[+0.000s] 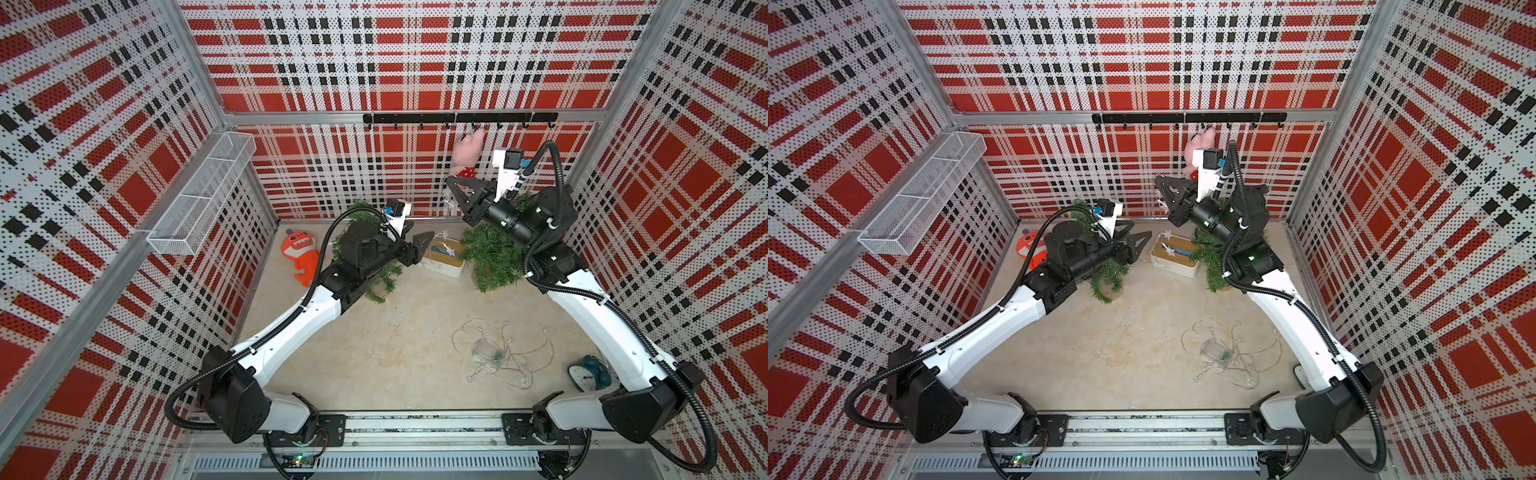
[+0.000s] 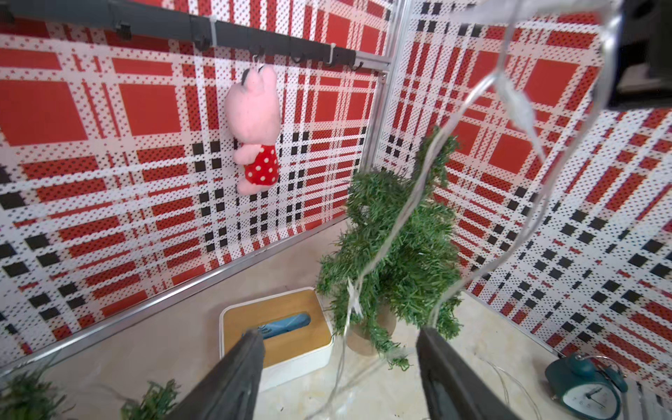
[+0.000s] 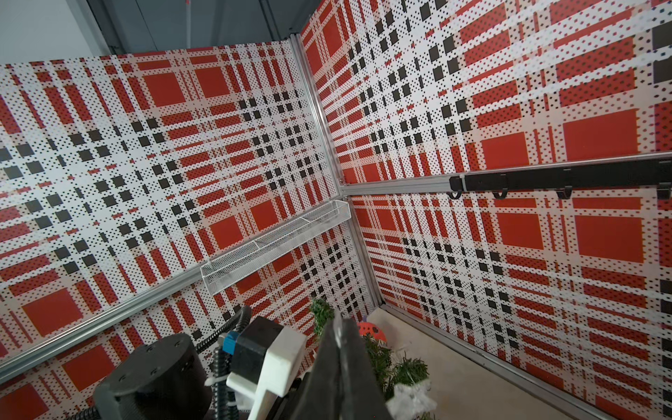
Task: Wrap string light around the christmas tree
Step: Wrap the light string around the Christmas tree.
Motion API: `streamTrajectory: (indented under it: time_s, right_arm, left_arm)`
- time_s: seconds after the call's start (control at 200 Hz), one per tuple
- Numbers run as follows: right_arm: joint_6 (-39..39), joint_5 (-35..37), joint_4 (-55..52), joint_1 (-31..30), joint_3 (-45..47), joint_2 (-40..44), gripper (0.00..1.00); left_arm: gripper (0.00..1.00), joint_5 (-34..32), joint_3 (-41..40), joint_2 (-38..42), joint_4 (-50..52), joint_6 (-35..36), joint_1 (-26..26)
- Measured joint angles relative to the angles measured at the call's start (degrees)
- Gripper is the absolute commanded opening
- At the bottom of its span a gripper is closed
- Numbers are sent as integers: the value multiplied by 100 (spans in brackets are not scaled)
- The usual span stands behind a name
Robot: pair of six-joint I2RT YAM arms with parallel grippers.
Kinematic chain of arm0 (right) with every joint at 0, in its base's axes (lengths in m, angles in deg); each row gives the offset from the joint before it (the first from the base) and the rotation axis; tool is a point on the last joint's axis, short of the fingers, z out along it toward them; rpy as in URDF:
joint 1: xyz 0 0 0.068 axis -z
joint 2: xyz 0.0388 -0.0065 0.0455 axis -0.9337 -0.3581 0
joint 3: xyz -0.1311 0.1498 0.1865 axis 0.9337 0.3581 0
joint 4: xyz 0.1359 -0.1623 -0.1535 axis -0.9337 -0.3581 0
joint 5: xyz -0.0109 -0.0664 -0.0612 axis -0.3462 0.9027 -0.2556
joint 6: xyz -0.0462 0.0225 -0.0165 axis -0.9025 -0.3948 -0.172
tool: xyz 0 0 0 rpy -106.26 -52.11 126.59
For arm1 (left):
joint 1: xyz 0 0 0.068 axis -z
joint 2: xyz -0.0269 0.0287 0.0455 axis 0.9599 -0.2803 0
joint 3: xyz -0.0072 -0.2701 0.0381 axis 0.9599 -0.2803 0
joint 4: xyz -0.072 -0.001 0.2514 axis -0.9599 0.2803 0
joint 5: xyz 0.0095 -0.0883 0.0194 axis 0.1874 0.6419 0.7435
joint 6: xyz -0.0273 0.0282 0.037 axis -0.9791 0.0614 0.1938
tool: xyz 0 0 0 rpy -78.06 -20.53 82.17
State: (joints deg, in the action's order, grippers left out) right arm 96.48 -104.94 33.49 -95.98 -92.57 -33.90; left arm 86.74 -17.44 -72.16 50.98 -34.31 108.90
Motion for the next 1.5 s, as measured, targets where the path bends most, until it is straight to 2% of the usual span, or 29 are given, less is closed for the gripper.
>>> streamTrajectory:
  time_s: [0.296,0.501,0.586,0.691,0.777,0.972,1.168,1.363,1.498]
  right_arm:
    - [17,-210,46,-4,107,0,6]
    - [31,-343,149,-4,190,4,6]
    - [39,-378,151,-4,234,4,6]
    - [42,-396,212,-2,304,15,6]
    - [87,-400,326,26,457,66,5]
    - [238,-369,704,107,1134,203,5]
    - [442,-269,844,310,1742,334,6]
    - [498,-212,1014,424,1803,376,6]
    - [557,-199,1276,446,1803,376,6]
  left_arm:
    - [66,74,470,-378,-2,-37,-181]
    - [54,120,758,-662,17,-2,-136]
    - [41,144,833,-769,11,-20,-162]
    - [12,162,933,-885,39,-15,-243]
    - [2,166,1239,-1060,59,-26,-299]
    - [0,210,2402,-1482,81,13,-227]
    - [0,-131,3359,-1550,164,503,286]
    - [0,-769,3508,-1193,297,1200,702]
    - [1,-960,3508,-909,577,1394,844]
